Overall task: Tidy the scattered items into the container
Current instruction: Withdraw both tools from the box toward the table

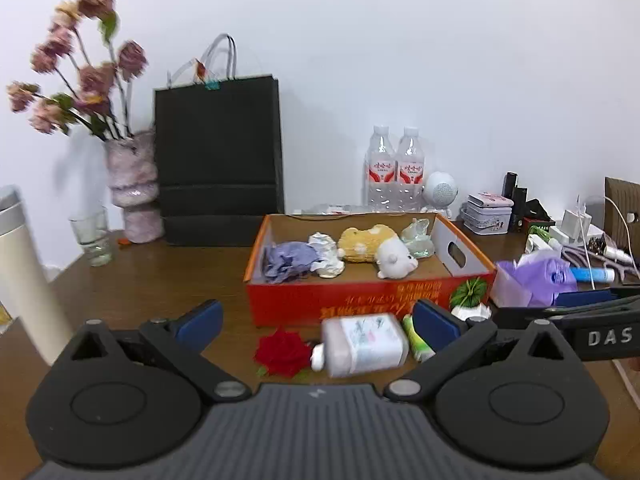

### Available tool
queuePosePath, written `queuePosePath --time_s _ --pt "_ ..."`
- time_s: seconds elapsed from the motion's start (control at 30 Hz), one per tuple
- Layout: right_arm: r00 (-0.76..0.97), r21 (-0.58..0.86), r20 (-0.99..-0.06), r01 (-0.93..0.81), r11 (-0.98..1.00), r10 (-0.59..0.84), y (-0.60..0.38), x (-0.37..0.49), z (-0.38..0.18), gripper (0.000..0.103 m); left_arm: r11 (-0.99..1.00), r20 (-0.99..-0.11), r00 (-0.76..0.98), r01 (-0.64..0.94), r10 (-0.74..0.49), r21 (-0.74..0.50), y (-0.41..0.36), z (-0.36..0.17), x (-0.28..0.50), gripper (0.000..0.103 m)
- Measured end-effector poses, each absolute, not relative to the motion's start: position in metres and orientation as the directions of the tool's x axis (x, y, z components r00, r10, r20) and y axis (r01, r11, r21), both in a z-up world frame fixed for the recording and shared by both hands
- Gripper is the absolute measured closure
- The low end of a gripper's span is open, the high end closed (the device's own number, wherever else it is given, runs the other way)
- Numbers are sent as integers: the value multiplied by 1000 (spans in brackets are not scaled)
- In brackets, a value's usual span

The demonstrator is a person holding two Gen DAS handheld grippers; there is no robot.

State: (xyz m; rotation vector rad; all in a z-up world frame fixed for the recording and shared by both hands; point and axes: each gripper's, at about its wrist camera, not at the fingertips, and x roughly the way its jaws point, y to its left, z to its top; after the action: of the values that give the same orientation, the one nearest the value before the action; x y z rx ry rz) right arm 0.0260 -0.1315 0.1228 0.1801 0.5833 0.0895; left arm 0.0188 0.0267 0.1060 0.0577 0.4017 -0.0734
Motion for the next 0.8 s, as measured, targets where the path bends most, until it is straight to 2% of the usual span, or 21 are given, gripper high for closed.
queuePosePath --time_s 0.13,0.37,0.5,0.6,0.7,0.8 --pt "845 185 -519 -39 982 131 -123 -15 102 14 996 -344 938 65 -41 57 33 79 -23 0" --pt "901 95 -423 -61 994 96 -108 -76 75 14 996 -329 944 47 -21 70 41 55 -70 0" --pt "914 96 -394 -61 994 94 -109 -101 65 14 996 -297 953 77 -60 44 40 41 -94 0" --pt "921 85 -379 -67 994 95 -107 -115 55 14 984 -319 940 153 -117 89 31 29 -104 0" --pt "913 43 -398 -77 996 88 -103 -120 46 14 976 -333 936 169 -116 138 26 19 -109 0" --pt "904 51 -418 -81 995 95 -103 -119 41 14 977 -358 925 178 -126 117 29 16 -105 0"
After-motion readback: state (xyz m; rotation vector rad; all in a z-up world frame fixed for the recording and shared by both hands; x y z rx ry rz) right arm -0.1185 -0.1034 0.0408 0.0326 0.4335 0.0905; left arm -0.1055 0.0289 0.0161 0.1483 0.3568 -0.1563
